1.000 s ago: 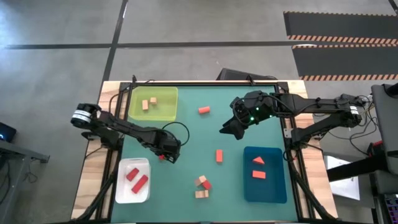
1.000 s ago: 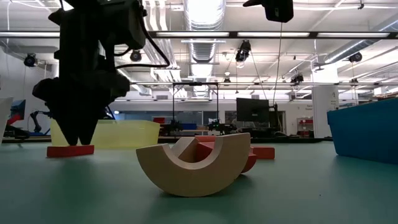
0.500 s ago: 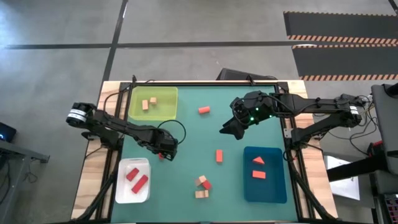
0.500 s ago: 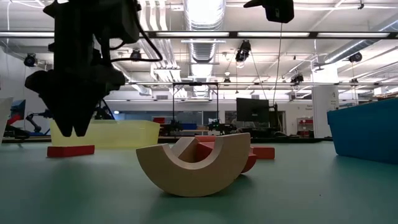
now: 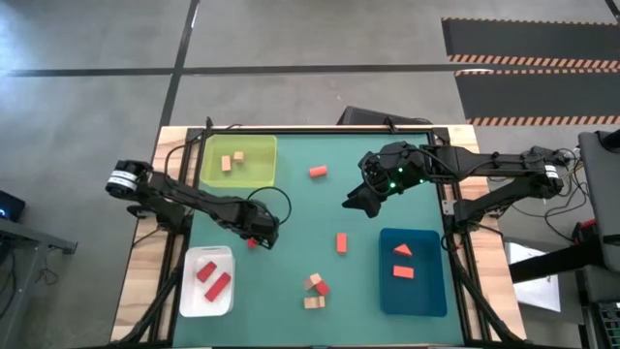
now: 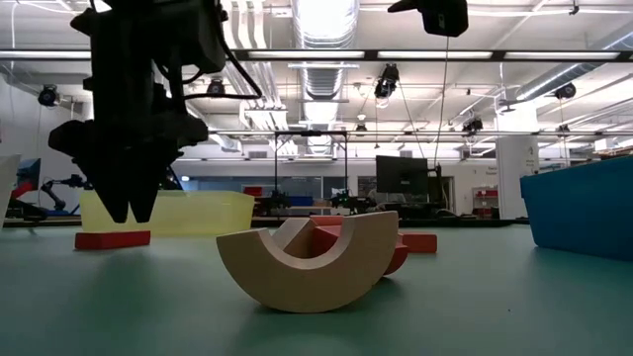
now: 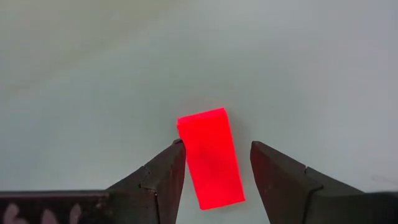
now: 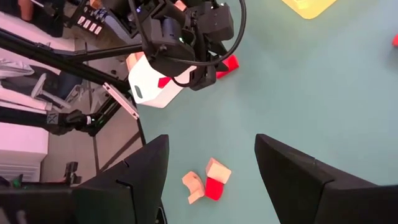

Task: Sort & place blocks by color
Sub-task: Put the red block into the white bin

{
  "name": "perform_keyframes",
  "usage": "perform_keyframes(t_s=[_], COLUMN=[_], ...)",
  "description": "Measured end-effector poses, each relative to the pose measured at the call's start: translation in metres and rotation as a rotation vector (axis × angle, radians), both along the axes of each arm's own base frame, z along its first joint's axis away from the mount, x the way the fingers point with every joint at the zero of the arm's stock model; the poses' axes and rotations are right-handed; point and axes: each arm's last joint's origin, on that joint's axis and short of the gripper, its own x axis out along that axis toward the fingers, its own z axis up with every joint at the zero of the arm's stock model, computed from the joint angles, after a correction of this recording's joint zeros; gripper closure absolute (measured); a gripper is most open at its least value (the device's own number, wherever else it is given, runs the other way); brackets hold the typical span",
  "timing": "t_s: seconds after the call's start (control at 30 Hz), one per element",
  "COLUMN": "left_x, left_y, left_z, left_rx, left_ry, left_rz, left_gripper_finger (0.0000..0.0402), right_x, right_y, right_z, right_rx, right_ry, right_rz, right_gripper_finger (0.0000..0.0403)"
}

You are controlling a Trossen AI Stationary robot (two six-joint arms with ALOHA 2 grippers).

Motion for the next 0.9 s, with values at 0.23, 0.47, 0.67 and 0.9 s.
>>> perform_keyframes(t_s=[0.23,0.47,0.67,0.9], left_x=[0.0024,-0.0005,-0.0008,0.0012], left_y=[-0.0004,0.0001,-0.0001,-0.0004], left_z=[-0.0060,-0.0095,-0.0100,-0.0099], left_rx=[0.003,0.005,0.003,-0.001], left_ry=[0.017,0.032,0.031,0.010], left_rz=[0.000,0.001,0.019,0.020], left_gripper_finger=[0.0236,0.0236,0.0235,0.0215], right_x=[0.0000,0.0000,0.0000,0.0000], right_y=[0.0000,0.0000,0.0000,0.0000], right_z=[0.0000,0.0000,0.0000,0.0000], right_rx=[0.000,0.000,0.000,-0.004], right_ry=[0.000,0.000,0.000,0.000], right_rz=[0.000,0.000,0.001,0.002], right_gripper_finger=[0.0175,0.0175,0.0175,0.0175])
